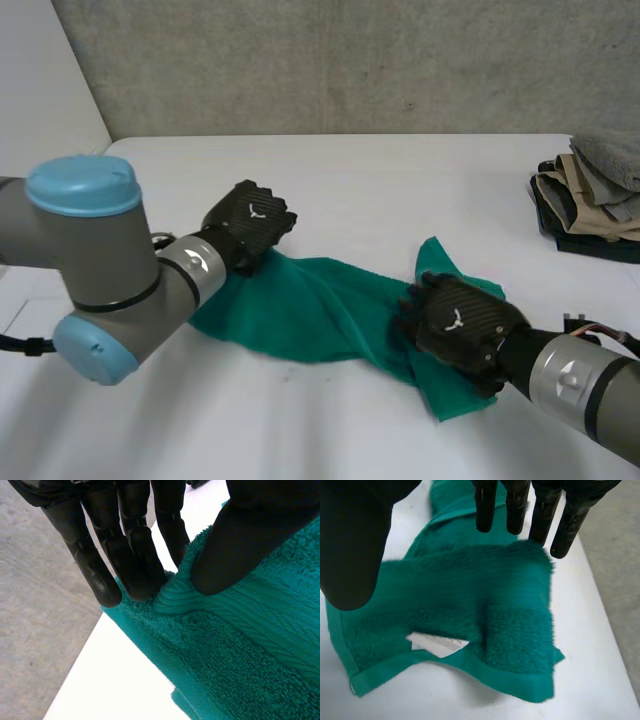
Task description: Fold the laundry.
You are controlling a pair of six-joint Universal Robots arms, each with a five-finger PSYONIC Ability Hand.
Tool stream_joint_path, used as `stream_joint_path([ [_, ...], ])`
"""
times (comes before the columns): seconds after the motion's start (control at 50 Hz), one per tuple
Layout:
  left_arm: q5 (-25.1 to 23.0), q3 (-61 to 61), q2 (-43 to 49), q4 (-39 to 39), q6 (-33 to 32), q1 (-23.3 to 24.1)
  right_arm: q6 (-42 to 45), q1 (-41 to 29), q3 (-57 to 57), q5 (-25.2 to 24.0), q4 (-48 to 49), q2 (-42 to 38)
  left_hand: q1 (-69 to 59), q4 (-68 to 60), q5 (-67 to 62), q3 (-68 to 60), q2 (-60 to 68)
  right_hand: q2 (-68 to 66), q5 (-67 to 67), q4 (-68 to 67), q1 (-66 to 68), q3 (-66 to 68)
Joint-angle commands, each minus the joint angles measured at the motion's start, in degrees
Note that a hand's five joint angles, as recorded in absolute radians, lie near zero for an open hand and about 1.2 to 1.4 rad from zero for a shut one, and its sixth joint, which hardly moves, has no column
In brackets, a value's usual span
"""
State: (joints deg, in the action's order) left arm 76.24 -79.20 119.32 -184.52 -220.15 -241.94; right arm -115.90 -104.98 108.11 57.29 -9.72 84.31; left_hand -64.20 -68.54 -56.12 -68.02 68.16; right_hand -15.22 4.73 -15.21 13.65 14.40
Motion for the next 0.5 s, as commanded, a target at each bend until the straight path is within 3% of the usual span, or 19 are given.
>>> stream_joint_path([
  [0.02,-0.1,-4.6,-5.1,0.0,0.6,-1.2,11.6,0.1,-1.1,-1.2,3.8,-8.8,-15.8,-11.5,-13.9,-12.0,11.8,-5.3,5.8,-5.3,6.8,6.1],
  [0.1,-0.2,-5.4,-5.9,0.0,1.5,-2.3,12.4,-0.1,-2.6,-0.9,9.4,-13.1,-15.8,-11.5,-13.9,-12.0,11.8,-16.4,16.8,-16.4,17.9,17.2],
  [0.2,-0.1,-5.5,-5.9,0.0,2.8,-4.2,11.3,-0.8,-6.8,-0.3,16.7,-15.3,-15.8,-11.5,-13.9,-12.0,11.8,-64.7,65.2,-64.7,66.3,65.5],
  [0.26,-0.1,-4.7,-5.9,-0.7,3.8,-5.6,7.3,-0.9,-9.7,1.0,18.9,-15.7,-15.8,-11.5,-13.9,-12.0,11.8,-64.8,65.3,-64.8,66.3,65.6],
  [0.34,1.3,-1.5,-5.8,-4.0,5.7,-7.5,-10.6,-0.7,-17.4,5.9,21.8,-16.1,-15.8,-11.5,-13.9,-12.0,11.8,-64.8,65.3,-64.8,66.3,65.6],
  [0.36,2.1,-0.6,-5.9,-5.0,6.5,-7.9,-19.5,-0.2,-20.7,8.9,22.5,-16.0,-15.8,-11.5,-13.9,-12.0,11.8,-64.8,65.3,-64.8,66.3,65.6],
  [0.44,7.1,2.6,-6.0,-8.8,11.5,-8.6,-37.3,0.8,-27.9,14.2,22.0,-16.5,-15.8,-11.5,-13.9,-12.0,11.8,-64.8,65.3,-64.8,66.3,65.6],
  [0.5,9.0,2.5,-6.7,-9.4,14.4,-8.8,-40.5,2.6,-29.2,14.7,21.9,-16.9,-15.8,-11.5,-13.9,-12.0,11.8,-64.8,65.3,-64.8,66.3,65.6],
])
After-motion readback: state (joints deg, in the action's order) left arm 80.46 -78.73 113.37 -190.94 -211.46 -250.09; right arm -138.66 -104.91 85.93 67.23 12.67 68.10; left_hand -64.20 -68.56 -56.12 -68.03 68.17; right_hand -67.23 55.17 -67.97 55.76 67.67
